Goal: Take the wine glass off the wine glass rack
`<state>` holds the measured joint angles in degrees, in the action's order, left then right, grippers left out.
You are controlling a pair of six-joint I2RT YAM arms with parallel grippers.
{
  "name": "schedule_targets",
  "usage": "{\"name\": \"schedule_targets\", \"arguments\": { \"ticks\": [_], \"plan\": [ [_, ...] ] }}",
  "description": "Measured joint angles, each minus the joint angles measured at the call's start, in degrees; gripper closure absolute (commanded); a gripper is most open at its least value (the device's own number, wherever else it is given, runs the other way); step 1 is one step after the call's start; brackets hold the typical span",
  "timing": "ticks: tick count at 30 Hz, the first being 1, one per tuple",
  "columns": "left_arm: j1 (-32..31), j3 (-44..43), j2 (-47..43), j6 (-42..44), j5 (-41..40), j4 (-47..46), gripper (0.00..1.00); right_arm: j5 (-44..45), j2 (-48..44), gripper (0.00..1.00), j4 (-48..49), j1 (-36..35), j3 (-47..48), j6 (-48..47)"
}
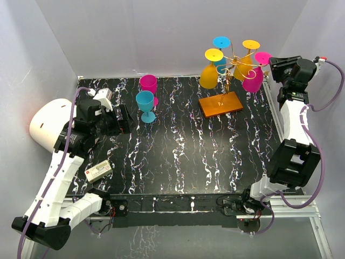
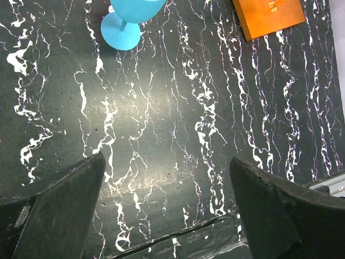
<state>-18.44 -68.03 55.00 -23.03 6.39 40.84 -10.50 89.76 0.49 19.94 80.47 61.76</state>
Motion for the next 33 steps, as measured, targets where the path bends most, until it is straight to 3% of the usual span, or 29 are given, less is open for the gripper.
{"name": "schedule_targets", "arguments": {
  "ticks": [20, 33],
  "plan": [
    [0.0, -1.7, 0.1, -0.2, 0.2, 0.1, 0.01, -1.5, 1.2, 0.99, 2.6, 0.0, 0.8, 3.4],
    [0.0, -1.7, -0.3, -0.8, 0.2, 0.5, 0.01, -3.5, -0.3, 1.0, 2.8, 1.4, 0.1, 8.3]
  ]
}}
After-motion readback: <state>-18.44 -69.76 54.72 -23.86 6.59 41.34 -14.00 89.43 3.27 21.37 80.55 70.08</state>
